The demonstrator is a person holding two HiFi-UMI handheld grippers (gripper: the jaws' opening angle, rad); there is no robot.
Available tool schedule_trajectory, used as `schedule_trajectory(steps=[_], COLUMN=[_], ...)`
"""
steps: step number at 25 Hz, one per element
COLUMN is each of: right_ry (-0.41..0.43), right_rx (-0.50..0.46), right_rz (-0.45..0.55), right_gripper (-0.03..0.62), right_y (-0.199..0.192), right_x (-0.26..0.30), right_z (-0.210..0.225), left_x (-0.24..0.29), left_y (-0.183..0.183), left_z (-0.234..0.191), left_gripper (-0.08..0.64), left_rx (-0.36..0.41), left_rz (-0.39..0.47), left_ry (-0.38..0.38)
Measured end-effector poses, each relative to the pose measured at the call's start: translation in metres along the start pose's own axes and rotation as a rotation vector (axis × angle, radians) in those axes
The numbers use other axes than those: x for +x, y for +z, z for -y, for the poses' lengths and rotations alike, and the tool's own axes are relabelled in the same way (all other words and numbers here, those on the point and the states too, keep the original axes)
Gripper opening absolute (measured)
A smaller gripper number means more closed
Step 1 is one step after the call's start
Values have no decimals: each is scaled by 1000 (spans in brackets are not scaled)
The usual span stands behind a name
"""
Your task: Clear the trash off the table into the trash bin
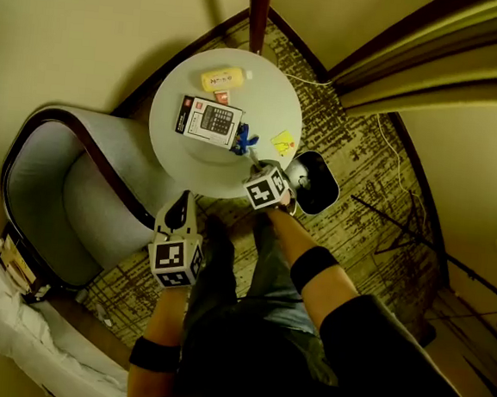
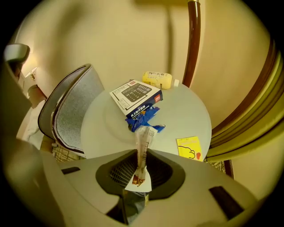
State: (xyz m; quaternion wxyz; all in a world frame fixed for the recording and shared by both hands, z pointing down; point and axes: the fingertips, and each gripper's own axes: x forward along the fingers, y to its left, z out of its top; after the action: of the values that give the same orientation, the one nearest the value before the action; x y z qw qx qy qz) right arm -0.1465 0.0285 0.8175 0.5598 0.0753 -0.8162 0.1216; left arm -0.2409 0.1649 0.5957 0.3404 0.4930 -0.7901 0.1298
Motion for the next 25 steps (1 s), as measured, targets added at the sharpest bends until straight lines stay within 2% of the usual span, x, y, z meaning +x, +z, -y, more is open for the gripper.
schedule_trajectory(steps=[5, 8, 20, 25], right_ry=[-25, -24, -30, -45], right_rx=[-21, -24, -45, -15], right_rz=[42, 103, 553, 666], right_gripper=[78, 78, 78, 78], right_y=[11, 25, 104, 111], right_x=[-37, -69, -261, -308], right_z=[1, -6, -43, -61], left_x=[-11, -20, -61, -71], left_y=[9, 17, 72, 78], left_z=[5, 3, 4, 9], left_gripper=[0, 0, 0, 0], left_rx=[7, 5, 54, 97], left_rz=[25, 44, 157, 184], left_ry=[-18, -19, -71, -97])
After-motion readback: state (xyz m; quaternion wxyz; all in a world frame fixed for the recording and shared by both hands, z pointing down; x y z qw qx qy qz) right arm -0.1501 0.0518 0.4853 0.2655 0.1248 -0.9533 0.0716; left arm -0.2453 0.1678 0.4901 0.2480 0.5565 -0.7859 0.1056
